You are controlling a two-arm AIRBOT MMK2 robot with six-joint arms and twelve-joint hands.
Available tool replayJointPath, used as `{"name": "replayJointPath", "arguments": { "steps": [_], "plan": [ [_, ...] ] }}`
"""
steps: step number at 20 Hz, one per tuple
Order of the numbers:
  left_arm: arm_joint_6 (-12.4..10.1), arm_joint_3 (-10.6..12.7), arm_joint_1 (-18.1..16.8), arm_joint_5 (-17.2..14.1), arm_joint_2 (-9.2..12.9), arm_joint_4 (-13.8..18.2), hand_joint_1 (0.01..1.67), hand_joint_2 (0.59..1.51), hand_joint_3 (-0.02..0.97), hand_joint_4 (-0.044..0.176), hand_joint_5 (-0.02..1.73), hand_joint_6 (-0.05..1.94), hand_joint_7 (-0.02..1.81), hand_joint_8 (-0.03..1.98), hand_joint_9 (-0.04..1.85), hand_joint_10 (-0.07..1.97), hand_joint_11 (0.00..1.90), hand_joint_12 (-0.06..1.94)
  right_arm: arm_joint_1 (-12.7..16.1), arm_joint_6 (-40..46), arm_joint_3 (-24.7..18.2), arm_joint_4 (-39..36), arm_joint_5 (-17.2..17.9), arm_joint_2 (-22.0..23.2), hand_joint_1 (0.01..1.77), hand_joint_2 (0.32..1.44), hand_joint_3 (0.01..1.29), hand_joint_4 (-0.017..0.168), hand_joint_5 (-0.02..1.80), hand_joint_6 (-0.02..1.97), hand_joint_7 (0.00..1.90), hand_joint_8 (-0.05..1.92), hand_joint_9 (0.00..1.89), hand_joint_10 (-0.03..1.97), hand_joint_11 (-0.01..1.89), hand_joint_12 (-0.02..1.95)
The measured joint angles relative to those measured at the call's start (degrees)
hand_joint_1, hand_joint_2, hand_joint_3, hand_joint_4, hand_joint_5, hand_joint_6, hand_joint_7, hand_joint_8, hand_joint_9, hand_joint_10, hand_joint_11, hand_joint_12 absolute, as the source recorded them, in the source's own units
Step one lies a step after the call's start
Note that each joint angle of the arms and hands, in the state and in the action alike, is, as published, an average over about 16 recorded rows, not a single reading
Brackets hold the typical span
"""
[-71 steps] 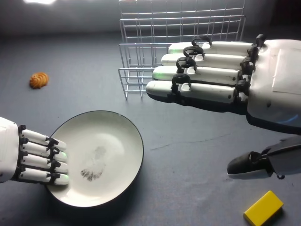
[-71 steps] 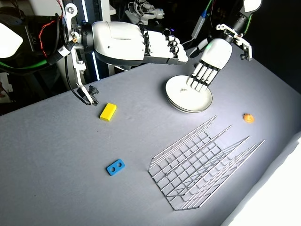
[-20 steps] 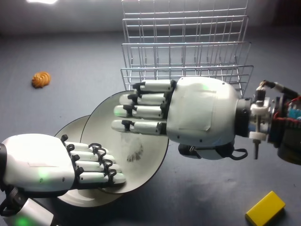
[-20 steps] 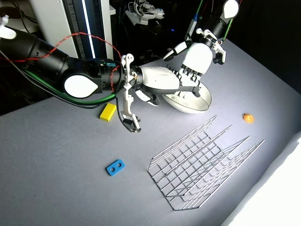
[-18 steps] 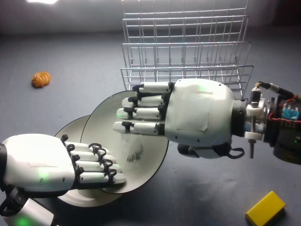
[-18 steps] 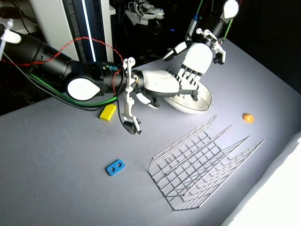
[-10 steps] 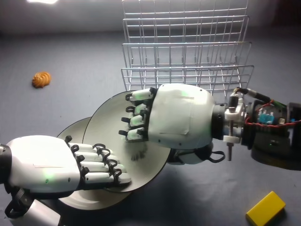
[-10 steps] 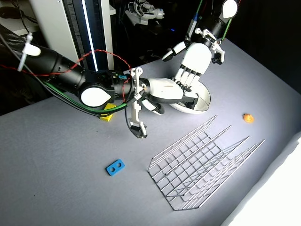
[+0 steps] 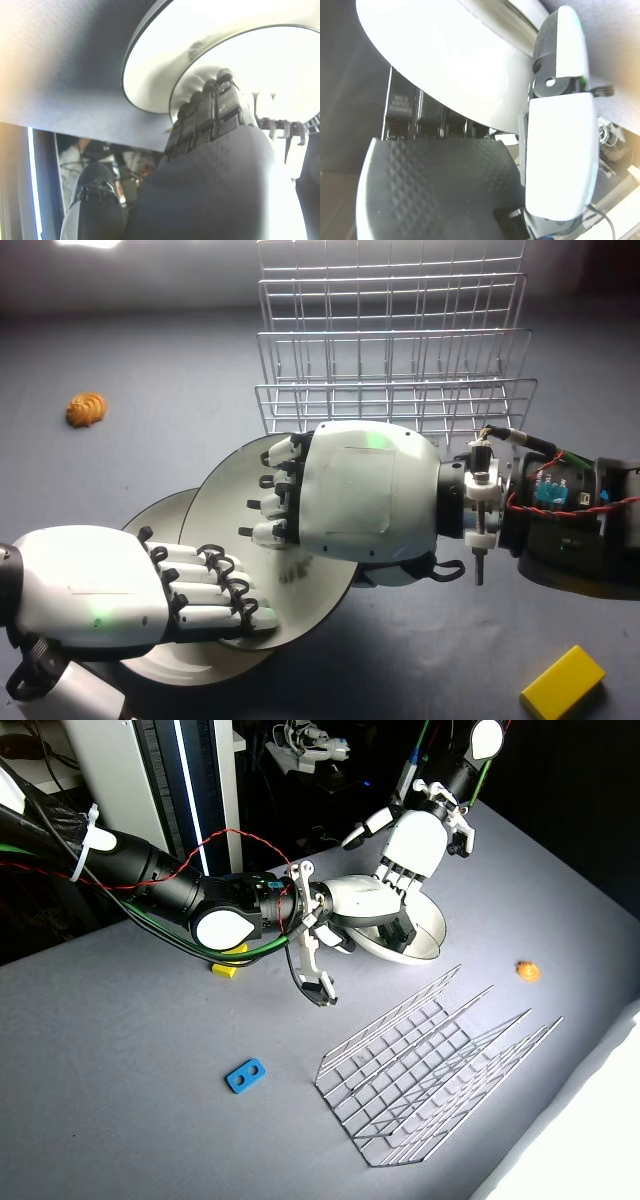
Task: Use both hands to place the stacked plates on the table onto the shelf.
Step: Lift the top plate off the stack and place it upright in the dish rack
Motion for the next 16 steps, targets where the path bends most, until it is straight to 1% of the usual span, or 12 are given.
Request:
{"name": "replayJointPath", "arguments": {
  "steps": [6,10,16],
  "plan": [
    [0.03,1.67,-1.52,-0.21,1.02,0.69,0.02,1.090,0.015,-0.002,-0.01,-0.01,0.00,-0.01,0.01,0.00,0.02,-0.01,0.23,0.03,-0.25,0.07,0.28,-0.08,1.08,0.92,0.01,-0.005,0.80,0.91,0.93,0.76,1.06,0.43,0.82,1.17],
    [0.05,3.18,-3.26,-0.14,2.07,1.09,0.02,1.086,0.015,0.000,-0.01,0.00,0.01,0.00,0.02,0.01,0.01,-0.01,0.40,0.09,-0.73,0.37,0.14,-0.03,1.09,0.92,0.01,-0.003,0.77,1.05,0.93,0.94,1.06,0.54,0.81,1.14],
    [0.07,6.15,-6.54,1.22,3.88,1.43,0.02,1.078,0.016,0.000,0.00,0.02,0.02,0.00,0.02,0.01,0.01,-0.01,0.76,0.06,-2.23,0.78,-0.29,0.59,1.11,0.93,0.01,0.000,0.77,1.12,0.95,1.04,1.12,0.44,0.82,1.08]
  ]
}}
